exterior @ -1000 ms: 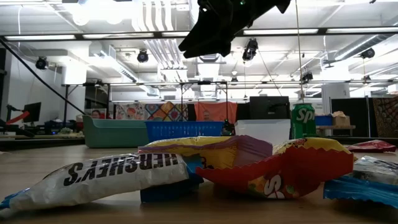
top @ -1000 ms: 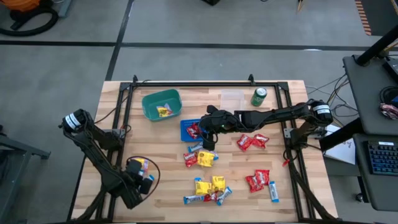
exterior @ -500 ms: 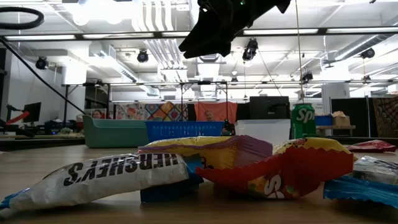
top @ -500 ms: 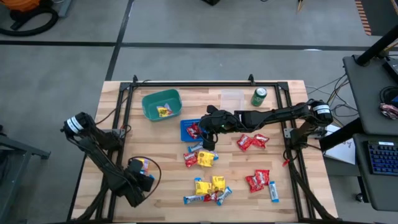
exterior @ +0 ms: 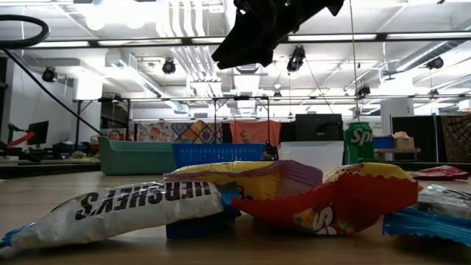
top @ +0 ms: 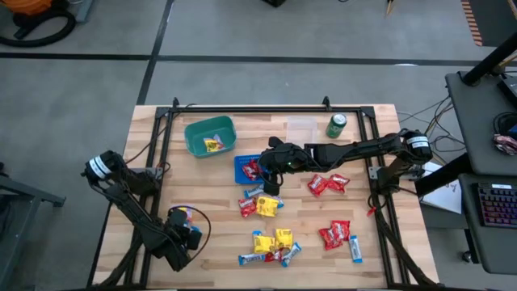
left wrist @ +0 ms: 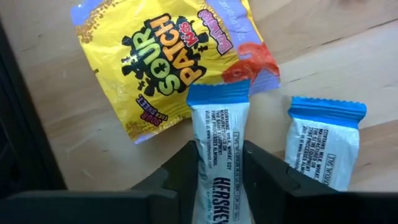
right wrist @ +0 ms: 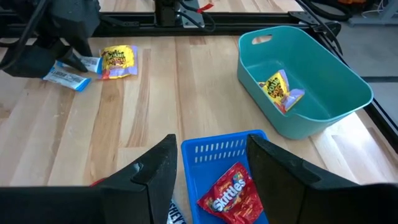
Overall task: Sort candy
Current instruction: Put the hersheys bar into the transparent bin
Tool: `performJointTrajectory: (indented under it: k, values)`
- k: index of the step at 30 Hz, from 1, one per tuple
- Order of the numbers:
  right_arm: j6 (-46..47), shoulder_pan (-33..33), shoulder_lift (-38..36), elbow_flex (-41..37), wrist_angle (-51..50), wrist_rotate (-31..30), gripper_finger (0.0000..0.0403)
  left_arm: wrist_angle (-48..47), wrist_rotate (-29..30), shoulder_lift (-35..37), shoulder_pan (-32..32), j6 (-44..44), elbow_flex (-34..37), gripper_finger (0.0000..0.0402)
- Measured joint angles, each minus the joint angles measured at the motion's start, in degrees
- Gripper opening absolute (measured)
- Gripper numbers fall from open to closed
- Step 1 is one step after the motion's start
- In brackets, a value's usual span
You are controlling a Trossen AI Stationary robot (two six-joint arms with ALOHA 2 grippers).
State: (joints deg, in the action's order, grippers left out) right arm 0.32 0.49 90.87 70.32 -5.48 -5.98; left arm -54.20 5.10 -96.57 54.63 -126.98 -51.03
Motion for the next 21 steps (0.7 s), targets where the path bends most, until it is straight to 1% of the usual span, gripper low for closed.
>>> performJointTrajectory:
  k: [6, 10, 16, 21]
  values:
    - [-0.47, -0.02, 0.0, -0.25, 0.0, 0.0, 0.0185, -1.16, -0.08, -0.04, 0.02, -0.02, -0.89, 0.0048]
    - [-1.18, -0.02, 0.0, -0.68, 0.02, 0.0, 0.0185, -3.35, -0.05, -0.02, 0.11, 0.58, -2.45, 0.004]
    - [-1.12, -0.02, 0.0, -2.09, 0.2, 0.0, 0.0185, -6.28, 1.8, 0.97, 0.59, 2.81, -4.46, 0.0035]
    - [-0.86, -0.02, 0.0, -3.37, 0.46, 0.0, 0.0185, -7.78, 3.36, 1.43, 0.7, 3.46, -5.59, 0.0006]
